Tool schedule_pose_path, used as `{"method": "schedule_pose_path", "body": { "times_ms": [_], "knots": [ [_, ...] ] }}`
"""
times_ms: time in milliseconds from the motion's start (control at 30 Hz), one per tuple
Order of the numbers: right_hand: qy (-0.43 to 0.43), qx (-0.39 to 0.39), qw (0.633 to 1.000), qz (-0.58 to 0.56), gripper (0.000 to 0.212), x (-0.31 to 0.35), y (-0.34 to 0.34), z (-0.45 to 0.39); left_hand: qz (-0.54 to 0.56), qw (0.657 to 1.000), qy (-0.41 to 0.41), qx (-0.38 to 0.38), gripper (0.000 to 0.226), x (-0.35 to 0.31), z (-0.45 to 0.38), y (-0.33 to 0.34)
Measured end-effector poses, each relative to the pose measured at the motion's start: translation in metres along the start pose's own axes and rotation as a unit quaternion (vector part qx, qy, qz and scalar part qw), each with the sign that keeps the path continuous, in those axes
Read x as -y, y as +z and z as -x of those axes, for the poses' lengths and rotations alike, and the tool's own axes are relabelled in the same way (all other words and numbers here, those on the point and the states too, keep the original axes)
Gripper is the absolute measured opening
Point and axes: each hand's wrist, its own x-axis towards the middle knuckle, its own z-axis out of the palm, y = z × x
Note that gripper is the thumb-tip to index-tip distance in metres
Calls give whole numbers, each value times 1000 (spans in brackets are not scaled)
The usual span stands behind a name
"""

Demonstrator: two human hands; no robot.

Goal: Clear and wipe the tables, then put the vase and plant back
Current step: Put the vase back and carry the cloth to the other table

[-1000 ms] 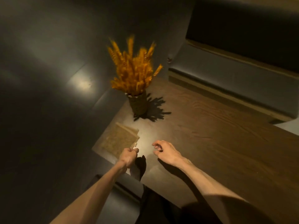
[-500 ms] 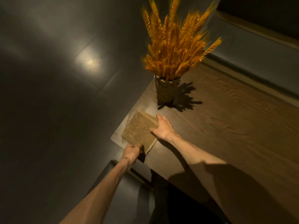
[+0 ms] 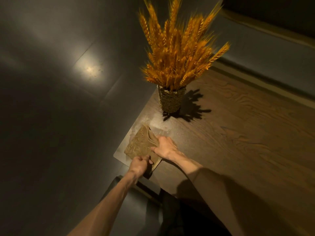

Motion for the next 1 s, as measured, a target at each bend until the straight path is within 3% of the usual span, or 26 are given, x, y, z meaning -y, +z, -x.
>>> {"method": "schedule_pose_path", "body": {
  "times_ms": [133, 200, 333, 433, 567, 767, 867, 1000],
  "knots": [
    [-26, 91, 983, -159, 41, 14, -26, 18, 29, 999, 15, -21, 27, -11, 14, -7],
    [-33, 92, 973, -207, 37, 30, -40, 29, 32, 998, 37, -35, 25, -21, 30, -14],
    [-62, 58, 970, -229, 24, 68, -63, 38, 44, 993, 89, -65, 27, -48, 55, -42],
    [-70, 33, 970, -229, 38, 101, -74, 42, 59, 990, 111, -67, 30, -66, 66, -71],
    [-90, 5, 965, -245, 28, 147, -91, 35, 64, 986, 141, -67, 30, -98, 60, -120],
    [-106, -47, 953, -279, 46, 234, -105, -19, 33, 981, 190, -17, 32, -177, 4, -207],
    [-98, -103, 935, -326, 46, 285, -112, -68, 14, 975, 223, 16, 32, -228, -36, -260],
    [-64, -180, 881, -433, 46, 351, -111, -121, -28, 968, 249, 36, 29, -280, -69, -332]
  ]
}}
